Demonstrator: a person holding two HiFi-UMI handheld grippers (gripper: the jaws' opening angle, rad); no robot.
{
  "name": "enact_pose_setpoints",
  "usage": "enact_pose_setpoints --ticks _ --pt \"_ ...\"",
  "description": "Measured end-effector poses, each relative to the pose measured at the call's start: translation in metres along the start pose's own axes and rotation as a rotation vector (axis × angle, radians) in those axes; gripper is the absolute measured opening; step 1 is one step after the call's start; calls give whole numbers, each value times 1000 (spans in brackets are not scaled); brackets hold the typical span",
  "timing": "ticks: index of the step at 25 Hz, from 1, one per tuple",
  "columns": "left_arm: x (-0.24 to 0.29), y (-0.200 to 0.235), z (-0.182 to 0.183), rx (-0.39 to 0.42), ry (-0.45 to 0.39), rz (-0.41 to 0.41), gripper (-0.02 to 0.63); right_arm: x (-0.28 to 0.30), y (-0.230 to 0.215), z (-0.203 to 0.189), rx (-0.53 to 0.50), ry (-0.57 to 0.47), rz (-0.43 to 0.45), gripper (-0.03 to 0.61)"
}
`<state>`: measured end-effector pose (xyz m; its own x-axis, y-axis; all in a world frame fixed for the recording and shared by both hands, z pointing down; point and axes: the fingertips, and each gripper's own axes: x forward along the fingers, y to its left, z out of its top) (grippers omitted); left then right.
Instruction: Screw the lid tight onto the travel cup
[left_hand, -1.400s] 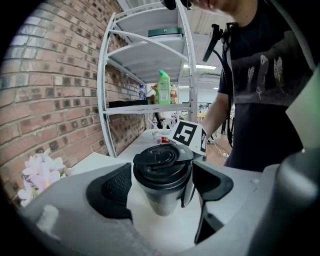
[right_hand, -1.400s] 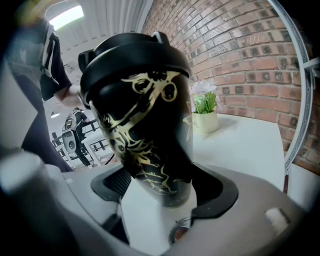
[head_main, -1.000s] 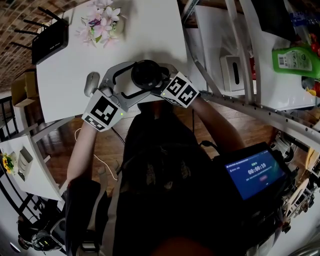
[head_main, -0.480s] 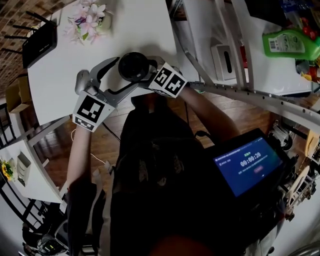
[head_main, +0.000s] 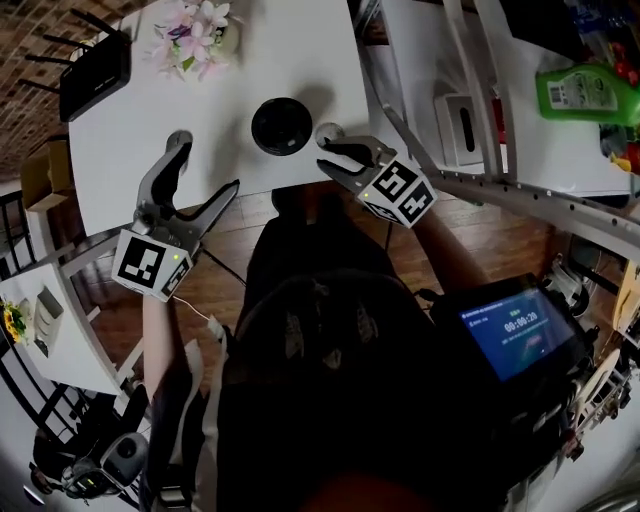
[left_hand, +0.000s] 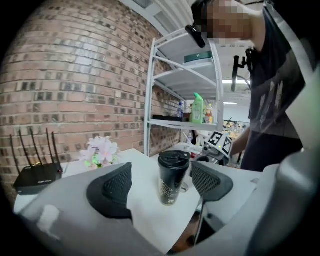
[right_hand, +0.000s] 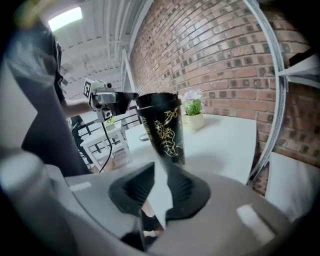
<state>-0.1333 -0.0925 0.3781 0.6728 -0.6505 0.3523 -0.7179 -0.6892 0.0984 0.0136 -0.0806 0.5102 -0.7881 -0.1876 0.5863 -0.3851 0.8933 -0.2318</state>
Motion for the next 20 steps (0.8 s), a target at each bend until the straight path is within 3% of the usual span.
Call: enact_pose_setpoints --ticks 1,4,5,6,7,10,17,20 --pt "-7 6 4 -21 -28 29 382 -9 2 -1 18 -4 -2 16" --pt "-19 11 16 -25 -87 79 375 -24 13 1 24 -31 17 6" --pt "-21 9 20 -5 -98 90 285 -27 16 4 20 -44 25 6" --pt "-23 6 24 16 -106 105 111 -30 21 9 19 -63 33 6" --pt "-25 3 27 29 -110 122 3 -33 25 16 18 -89 44 6" --pt "-29 -9 30 26 -96 161 2 -47 39 42 6 -179 83 6" --pt "-39 -75 40 69 -94 216 2 -72 81 72 -157 -277 210 5" --pt "-47 -103 26 109 -29 220 2 -72 101 77 -186 -293 279 5"
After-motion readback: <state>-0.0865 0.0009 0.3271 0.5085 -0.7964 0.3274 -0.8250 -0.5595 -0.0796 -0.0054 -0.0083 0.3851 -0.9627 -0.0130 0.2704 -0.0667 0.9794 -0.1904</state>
